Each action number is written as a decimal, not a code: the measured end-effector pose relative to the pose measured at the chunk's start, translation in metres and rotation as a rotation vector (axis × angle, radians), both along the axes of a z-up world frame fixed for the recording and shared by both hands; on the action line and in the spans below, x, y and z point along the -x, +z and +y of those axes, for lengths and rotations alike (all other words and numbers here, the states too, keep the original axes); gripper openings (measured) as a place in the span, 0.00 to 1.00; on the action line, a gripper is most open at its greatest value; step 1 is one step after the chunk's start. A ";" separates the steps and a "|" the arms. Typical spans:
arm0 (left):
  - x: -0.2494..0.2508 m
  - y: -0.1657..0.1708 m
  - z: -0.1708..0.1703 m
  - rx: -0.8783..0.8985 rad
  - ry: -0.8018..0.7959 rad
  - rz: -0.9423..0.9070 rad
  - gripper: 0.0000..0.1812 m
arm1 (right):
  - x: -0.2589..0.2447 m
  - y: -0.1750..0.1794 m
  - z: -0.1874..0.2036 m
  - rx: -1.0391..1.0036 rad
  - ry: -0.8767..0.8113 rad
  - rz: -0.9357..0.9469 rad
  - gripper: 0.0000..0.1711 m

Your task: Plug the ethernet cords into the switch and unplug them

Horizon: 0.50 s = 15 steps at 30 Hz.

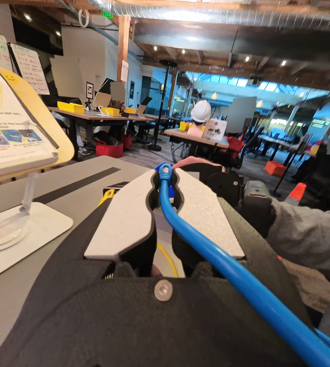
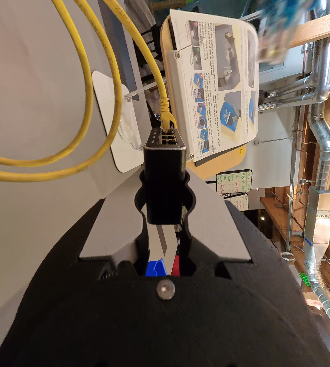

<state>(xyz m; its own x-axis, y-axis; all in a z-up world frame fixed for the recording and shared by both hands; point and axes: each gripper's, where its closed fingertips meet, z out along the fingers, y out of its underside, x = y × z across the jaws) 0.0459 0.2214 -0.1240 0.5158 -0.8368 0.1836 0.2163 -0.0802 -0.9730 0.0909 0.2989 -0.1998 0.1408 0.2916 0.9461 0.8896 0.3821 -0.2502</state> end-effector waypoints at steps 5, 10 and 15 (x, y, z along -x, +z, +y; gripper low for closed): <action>0.010 -0.008 0.005 -0.039 -0.003 -0.092 0.06 | 0.003 0.010 -0.008 0.014 0.033 0.075 0.17; 0.012 -0.013 0.005 -0.076 -0.009 -0.076 0.07 | 0.006 0.019 -0.014 0.021 0.068 0.129 0.17; 0.012 -0.013 0.002 -0.112 -0.016 -0.051 0.07 | 0.007 0.019 -0.017 0.049 0.088 0.158 0.17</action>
